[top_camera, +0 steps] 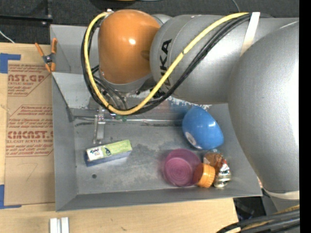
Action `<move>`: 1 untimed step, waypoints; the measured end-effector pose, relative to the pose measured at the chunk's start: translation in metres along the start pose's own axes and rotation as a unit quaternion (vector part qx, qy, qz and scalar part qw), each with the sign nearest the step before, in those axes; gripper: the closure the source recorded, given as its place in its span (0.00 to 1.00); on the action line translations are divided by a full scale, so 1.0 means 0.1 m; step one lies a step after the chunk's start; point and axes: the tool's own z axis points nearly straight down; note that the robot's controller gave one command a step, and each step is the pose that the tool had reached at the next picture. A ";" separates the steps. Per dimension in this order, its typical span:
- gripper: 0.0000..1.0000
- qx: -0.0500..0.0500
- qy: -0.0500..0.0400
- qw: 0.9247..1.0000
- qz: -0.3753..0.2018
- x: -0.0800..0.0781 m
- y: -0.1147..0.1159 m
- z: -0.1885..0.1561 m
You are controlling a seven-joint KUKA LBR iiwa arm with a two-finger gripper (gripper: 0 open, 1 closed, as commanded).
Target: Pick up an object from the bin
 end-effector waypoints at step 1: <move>0.00 0.000 0.001 0.998 -0.059 0.49 -0.31 1.10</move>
Offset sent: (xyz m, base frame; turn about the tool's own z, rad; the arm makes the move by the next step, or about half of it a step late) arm -0.0591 -0.0411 -0.0626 -0.2277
